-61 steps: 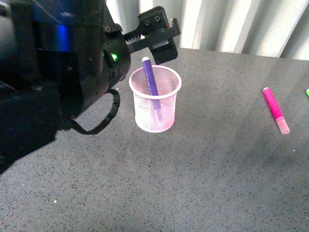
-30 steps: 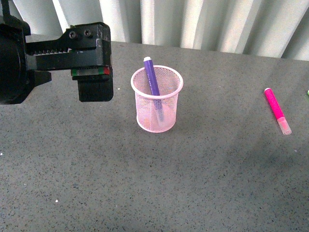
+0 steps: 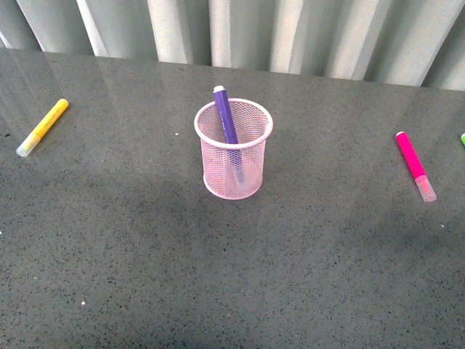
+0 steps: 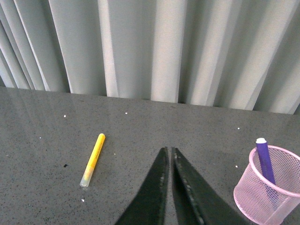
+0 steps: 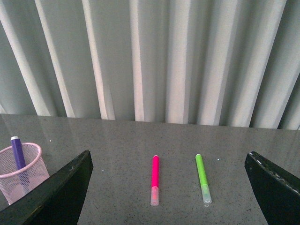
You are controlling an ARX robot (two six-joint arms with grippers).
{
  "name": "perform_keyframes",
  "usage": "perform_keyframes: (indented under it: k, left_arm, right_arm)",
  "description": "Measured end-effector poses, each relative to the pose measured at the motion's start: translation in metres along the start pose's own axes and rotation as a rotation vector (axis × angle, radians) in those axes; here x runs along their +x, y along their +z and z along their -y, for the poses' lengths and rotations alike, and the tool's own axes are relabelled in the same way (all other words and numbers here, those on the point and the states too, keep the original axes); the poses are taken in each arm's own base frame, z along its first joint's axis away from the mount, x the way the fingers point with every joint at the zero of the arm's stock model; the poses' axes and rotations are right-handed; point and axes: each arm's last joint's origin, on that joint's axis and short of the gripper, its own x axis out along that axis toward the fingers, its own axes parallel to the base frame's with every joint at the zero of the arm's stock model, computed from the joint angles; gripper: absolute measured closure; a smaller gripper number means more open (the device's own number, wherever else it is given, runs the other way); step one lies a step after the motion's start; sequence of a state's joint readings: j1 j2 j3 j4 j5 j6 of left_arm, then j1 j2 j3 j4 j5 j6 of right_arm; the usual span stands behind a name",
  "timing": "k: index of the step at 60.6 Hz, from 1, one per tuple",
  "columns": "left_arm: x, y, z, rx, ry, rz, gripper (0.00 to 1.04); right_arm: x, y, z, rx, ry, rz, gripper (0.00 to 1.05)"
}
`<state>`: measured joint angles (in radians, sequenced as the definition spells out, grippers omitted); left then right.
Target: Insert purple and pink pens into pink cup
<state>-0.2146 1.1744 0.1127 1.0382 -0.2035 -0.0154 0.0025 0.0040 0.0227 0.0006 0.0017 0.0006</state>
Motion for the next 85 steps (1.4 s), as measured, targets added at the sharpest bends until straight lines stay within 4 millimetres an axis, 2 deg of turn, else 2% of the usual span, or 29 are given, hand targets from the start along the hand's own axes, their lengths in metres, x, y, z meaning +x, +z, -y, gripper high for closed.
perform_keyframes:
  k: [16,32,51,85]
  left_arm:
    - [-0.028,0.002,-0.018,0.004,0.005,0.009,1.01]
    - [-0.044,0.003,-0.033,0.003,0.012,0.014,1.01]
    - [-0.059,0.008,-0.033,0.003,0.011,0.032,1.01]
    - [-0.073,0.008,-0.033,0.003,0.011,0.037,1.01]
  right_arm:
    - [0.0,0.0,0.0,0.0,0.0,0.0,0.07]
    - [0.0,0.0,0.0,0.0,0.0,0.0,0.07]
    - [0.0,0.0,0.0,0.0,0.0,0.0,0.07]
    - [0.0,0.0,0.0,0.0,0.0,0.0,0.07]
